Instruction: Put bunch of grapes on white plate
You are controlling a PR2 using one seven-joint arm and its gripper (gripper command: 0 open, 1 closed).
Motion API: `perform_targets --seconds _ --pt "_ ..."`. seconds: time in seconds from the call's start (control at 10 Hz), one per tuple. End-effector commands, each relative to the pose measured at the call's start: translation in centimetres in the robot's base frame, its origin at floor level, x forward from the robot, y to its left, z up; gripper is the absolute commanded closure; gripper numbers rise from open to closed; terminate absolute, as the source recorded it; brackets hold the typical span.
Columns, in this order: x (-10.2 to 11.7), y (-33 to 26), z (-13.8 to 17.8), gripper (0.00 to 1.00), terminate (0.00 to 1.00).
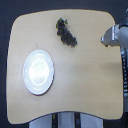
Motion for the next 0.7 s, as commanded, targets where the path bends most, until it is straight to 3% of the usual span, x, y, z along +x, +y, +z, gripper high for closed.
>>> perform_targets --seconds 0.0,0.6 --pt "0.0 0.0 -0.1 0.0 0.0" --pt "4.9 3.4 -1.0 0.0 0.0"
